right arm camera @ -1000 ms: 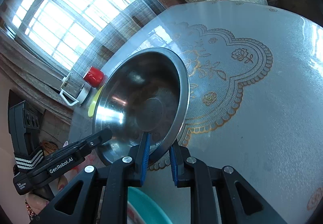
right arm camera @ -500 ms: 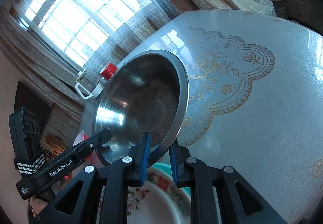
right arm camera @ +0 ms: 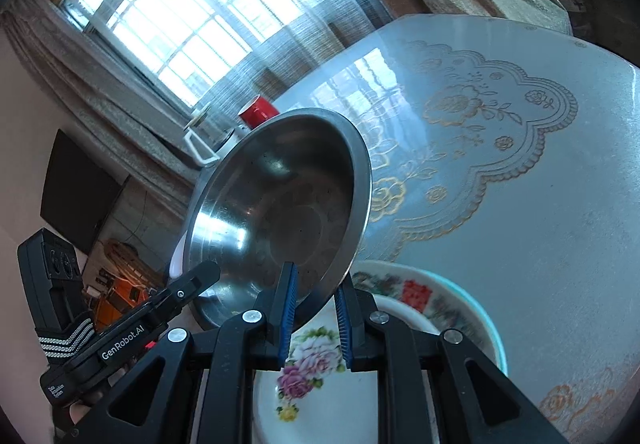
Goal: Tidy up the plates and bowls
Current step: 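Lift the steel bowl with the left gripper and carry it toward the plate stack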
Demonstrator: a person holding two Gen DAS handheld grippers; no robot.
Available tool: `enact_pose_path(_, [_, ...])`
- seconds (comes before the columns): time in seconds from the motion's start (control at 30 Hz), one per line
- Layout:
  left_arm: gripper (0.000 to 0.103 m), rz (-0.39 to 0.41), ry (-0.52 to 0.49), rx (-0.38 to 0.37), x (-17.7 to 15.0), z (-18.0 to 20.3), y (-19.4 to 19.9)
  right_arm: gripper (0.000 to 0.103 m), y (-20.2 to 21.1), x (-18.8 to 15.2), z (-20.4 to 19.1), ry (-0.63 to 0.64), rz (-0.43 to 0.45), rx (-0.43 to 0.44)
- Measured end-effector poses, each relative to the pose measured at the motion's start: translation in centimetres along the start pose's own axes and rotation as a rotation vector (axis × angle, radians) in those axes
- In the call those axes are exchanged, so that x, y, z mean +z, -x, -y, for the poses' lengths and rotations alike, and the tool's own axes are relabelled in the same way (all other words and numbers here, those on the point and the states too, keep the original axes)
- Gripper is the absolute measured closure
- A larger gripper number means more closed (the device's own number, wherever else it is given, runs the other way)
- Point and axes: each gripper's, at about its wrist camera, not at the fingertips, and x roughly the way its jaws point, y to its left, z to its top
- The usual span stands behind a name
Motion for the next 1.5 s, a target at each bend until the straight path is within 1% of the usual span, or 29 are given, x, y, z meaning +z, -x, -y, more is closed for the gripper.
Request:
enact_pose_path(0.27, [0.079, 0.034, 0.051, 0.021, -2.4, -1.9, 3.1, 0.085, -0.1, -1.9, -1.7, 0.043, -0.031, 0.039])
enact_pose_path(0.53, [0.078, 0.043, 0.104, 0.048, -4.8, -4.4, 5.6, 0.085, -0.9, -4.0, -4.0, 0.089, -0.079, 0.076])
enact_pose_path(0.83, [0.077, 0.046, 0.159, 0.085, -7.2, -6.8, 7.8, 0.085, -2.5, -5.8, -6.1, 0.127, -0.153, 0.123])
enact_pose_path(1.23, [0.077, 0.009, 0.238, 0.133, -10.6, -10.1, 9.2, 0.083, -4.4, -8.8, -8.6, 0.188, -0.261, 0.138])
enact_pose_path(1.5, [0.077, -0.006, 0.275, 0.136, -11.9, -10.9, 9.2, 0.082, -5.5, -9.8, -9.2, 0.210, -0.305, 0.123])
